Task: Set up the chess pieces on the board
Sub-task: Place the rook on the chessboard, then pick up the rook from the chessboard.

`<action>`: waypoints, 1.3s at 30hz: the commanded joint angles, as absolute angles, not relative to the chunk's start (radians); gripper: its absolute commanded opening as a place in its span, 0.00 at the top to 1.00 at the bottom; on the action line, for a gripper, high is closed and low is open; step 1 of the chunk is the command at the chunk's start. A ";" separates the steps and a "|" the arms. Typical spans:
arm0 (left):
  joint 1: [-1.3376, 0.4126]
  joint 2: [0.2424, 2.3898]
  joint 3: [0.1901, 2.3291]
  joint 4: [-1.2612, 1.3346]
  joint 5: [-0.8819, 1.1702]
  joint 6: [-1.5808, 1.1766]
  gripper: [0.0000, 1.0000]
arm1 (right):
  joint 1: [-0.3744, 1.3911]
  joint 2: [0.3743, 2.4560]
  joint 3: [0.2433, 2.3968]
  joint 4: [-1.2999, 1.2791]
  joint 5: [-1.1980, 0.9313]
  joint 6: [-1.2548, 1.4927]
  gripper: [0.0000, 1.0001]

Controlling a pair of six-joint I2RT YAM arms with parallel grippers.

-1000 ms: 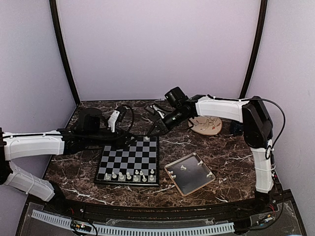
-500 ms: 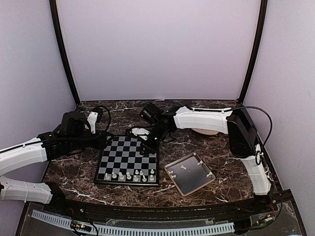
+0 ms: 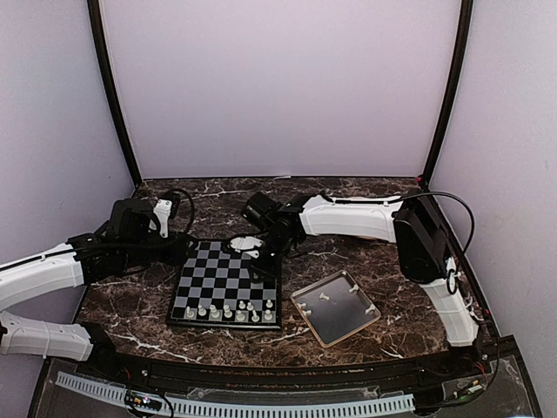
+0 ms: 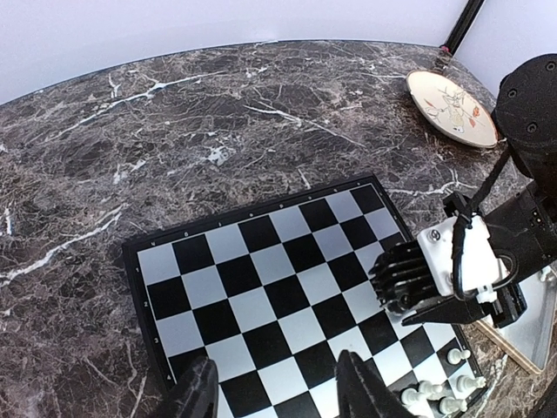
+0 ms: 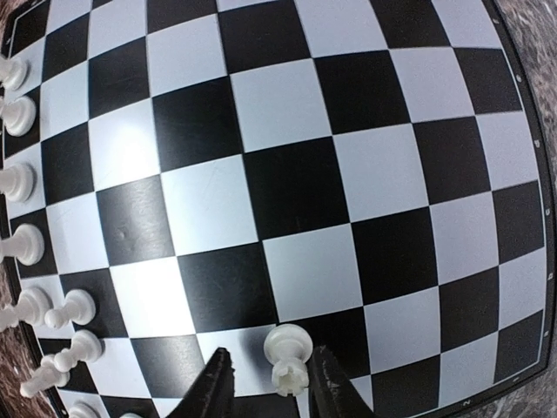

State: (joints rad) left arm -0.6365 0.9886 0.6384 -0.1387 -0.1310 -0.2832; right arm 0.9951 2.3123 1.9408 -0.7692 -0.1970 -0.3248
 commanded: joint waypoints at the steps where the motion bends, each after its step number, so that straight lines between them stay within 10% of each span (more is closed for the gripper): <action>1: -0.632 1.016 0.631 -0.157 -0.109 -0.283 0.52 | 1.002 2.327 1.967 -0.783 -0.183 -0.325 0.64; 19: -0.646 1.347 0.826 -0.186 0.338 -0.119 0.56 | 0.753 1.858 1.514 -0.652 -0.467 -0.388 0.59; 39: -0.778 1.795 1.255 -0.518 0.202 -0.004 0.57 | 0.501 1.526 0.963 -0.324 -0.713 -0.425 0.55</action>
